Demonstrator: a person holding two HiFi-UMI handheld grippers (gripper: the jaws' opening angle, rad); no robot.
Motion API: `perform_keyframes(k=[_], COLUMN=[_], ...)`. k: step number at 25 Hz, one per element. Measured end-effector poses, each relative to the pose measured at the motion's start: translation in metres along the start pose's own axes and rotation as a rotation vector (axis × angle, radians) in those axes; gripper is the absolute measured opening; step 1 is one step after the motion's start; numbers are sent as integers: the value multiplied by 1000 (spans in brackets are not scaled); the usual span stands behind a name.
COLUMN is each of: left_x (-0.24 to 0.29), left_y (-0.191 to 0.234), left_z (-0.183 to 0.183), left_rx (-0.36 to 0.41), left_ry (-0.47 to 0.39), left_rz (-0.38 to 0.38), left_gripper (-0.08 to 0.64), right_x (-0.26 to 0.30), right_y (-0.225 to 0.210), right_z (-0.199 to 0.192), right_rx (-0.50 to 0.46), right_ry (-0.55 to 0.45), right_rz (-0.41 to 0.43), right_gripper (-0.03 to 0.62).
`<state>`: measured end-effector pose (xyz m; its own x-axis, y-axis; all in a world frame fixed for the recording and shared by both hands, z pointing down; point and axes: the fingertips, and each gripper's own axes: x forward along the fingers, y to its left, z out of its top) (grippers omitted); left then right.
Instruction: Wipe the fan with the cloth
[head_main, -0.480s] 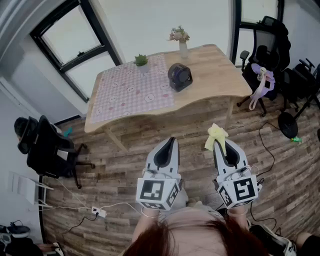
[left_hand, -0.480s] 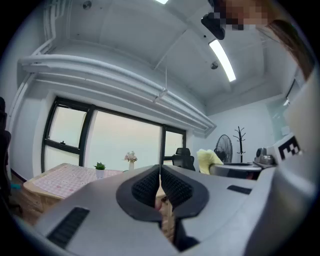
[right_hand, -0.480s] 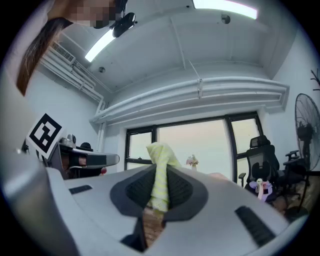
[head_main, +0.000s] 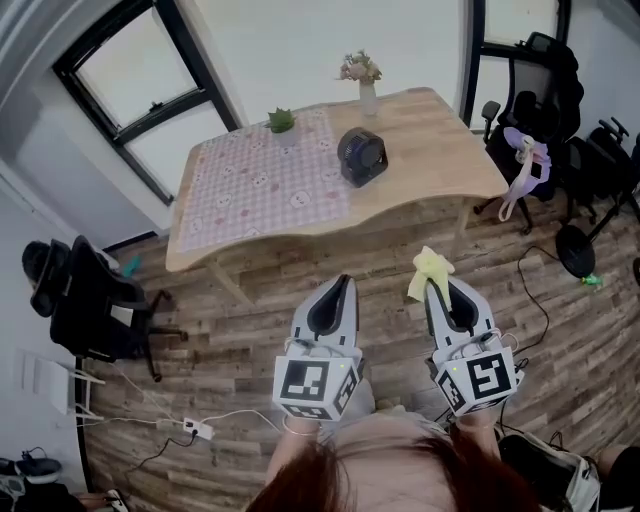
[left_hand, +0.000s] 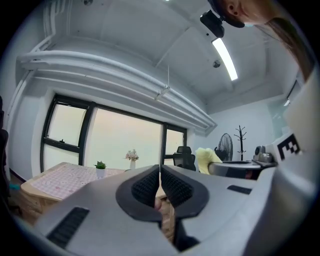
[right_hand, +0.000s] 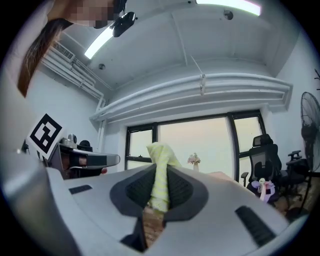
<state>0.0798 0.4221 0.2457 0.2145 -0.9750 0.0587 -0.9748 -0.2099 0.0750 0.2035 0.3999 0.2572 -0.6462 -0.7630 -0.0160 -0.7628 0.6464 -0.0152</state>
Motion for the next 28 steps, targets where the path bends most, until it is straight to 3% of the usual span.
perform_keyframes(k=[28], left_x=[106], left_y=[150], left_z=[-5], left_rx=[-22], left_ry=[74], left_rz=[-179], left_gripper=[20], right_x=[179], right_y=[9], right_z=[-12], right_rx=[30], right_ry=[61], right_rz=[-88], right_gripper=[48])
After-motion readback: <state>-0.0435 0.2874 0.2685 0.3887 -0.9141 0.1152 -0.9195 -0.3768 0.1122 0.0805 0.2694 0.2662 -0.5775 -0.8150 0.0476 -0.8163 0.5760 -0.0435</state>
